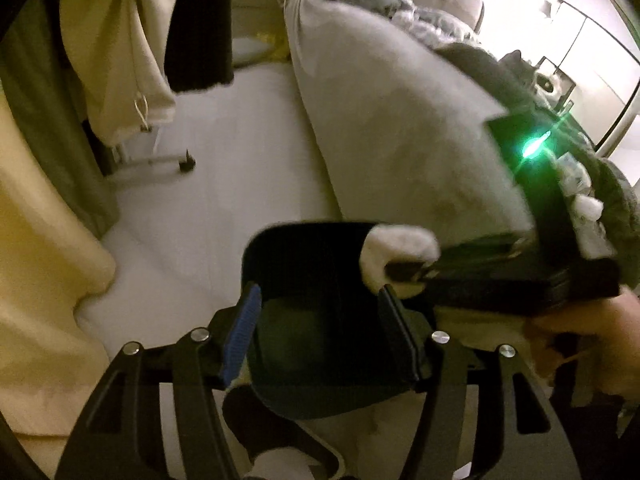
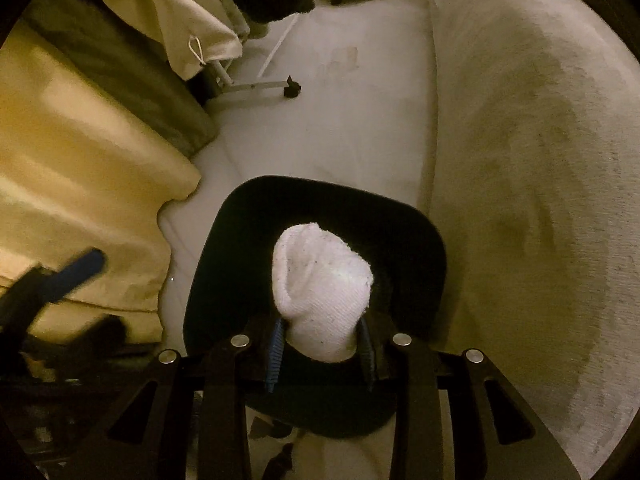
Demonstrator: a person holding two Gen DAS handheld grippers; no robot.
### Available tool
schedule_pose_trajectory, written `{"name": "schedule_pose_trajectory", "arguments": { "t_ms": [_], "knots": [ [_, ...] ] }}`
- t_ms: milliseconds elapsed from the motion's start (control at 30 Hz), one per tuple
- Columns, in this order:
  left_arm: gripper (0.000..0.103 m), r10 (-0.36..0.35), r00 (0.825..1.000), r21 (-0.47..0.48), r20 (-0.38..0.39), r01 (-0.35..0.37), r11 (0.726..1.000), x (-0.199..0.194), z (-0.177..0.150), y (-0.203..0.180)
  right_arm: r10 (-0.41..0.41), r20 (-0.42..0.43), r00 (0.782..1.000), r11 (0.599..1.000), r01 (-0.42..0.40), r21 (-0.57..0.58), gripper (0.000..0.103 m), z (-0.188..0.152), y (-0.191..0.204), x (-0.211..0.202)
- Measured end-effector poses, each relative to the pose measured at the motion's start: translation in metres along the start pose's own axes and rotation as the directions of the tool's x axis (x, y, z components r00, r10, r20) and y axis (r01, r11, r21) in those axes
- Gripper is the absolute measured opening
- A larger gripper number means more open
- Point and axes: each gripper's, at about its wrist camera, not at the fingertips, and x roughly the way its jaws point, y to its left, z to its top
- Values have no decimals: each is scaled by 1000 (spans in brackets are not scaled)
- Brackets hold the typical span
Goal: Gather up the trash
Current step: 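Open the left tool and right tool to drop both items into the bin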
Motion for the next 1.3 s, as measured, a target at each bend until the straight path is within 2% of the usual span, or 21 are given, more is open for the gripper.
{"name": "schedule_pose_trajectory", "arguments": {
  "t_ms": [500, 833, 900, 1233, 1300],
  "knots": [
    [56, -29, 984, 40, 173, 23, 999, -58, 18, -15, -41, -80, 996, 998, 37, -50, 34, -12, 6, 34],
    [48, -15, 971, 78, 240, -4, 997, -84, 25, -29, -70, -106, 992, 994, 60, -94, 38, -19, 13, 46],
    [47, -25, 967, 86, 254, 3, 996, -91, 28, -34, -66, -103, 992, 994, 57, -92, 50, -20, 12, 45],
    [46, -76, 944, 135, 321, 34, 990, -111, 41, -59, -33, -60, 998, 994, 27, -104, 67, -28, 14, 37],
    [46, -69, 942, 136, 329, 24, 990, -112, 46, -62, -5, -24, 1000, 993, 2, -115, 75, -29, 17, 28]
  ]
}}
